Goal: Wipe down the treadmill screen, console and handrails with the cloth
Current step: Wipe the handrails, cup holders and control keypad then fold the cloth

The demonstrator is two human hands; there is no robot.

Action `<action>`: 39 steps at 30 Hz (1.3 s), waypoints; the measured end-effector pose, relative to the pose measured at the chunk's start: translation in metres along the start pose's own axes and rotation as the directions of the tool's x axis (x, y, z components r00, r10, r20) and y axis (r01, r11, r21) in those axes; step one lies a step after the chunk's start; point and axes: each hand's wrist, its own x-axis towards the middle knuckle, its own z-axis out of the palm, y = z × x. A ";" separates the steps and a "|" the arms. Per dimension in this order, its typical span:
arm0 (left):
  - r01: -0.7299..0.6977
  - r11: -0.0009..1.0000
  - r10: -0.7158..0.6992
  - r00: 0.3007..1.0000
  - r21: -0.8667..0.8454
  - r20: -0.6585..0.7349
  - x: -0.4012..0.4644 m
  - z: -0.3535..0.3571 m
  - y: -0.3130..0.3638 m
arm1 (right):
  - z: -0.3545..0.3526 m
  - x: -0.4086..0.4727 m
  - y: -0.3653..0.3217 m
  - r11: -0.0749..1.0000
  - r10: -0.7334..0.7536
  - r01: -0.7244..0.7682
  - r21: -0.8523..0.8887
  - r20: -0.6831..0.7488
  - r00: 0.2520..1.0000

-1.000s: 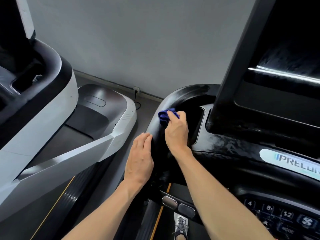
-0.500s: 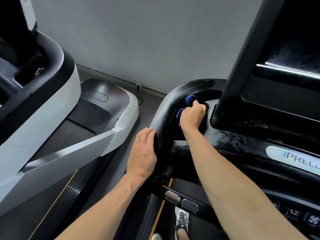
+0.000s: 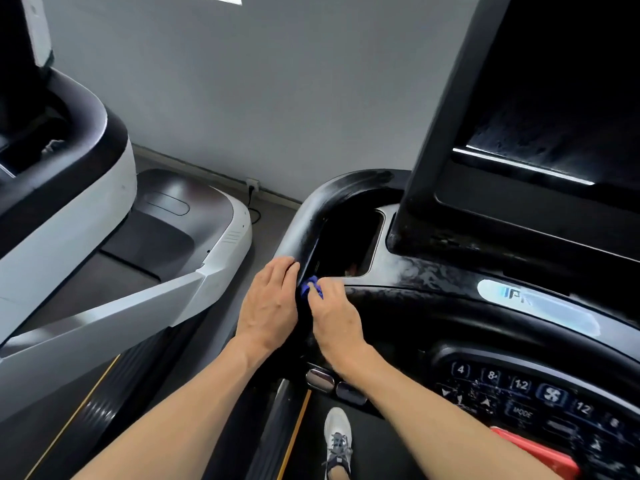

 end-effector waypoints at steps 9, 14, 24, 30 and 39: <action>-0.107 0.980 0.092 0.991 0.170 0.095 0.001 -0.007 0.012 | -0.073 0.080 0.085 0.816 -0.118 0.100 -0.569 0.006 0.993; -0.111 0.980 0.099 0.992 0.167 0.080 0.003 -0.003 0.011 | -0.073 0.105 0.104 0.745 0.052 0.109 -0.658 0.220 0.974; -0.131 0.974 0.114 0.989 0.187 0.096 0.000 0.000 0.010 | -0.076 0.004 0.071 0.887 0.096 -0.006 -0.462 0.171 0.981; -0.177 0.976 0.165 0.982 0.128 0.095 0.000 -0.011 0.041 | -0.111 -0.031 0.058 0.964 0.053 0.020 -0.265 0.268 0.962; -0.359 0.928 0.363 0.931 -0.100 0.026 0.024 -0.033 0.157 | -0.187 -0.107 0.103 0.845 0.513 -0.501 0.188 -0.016 0.858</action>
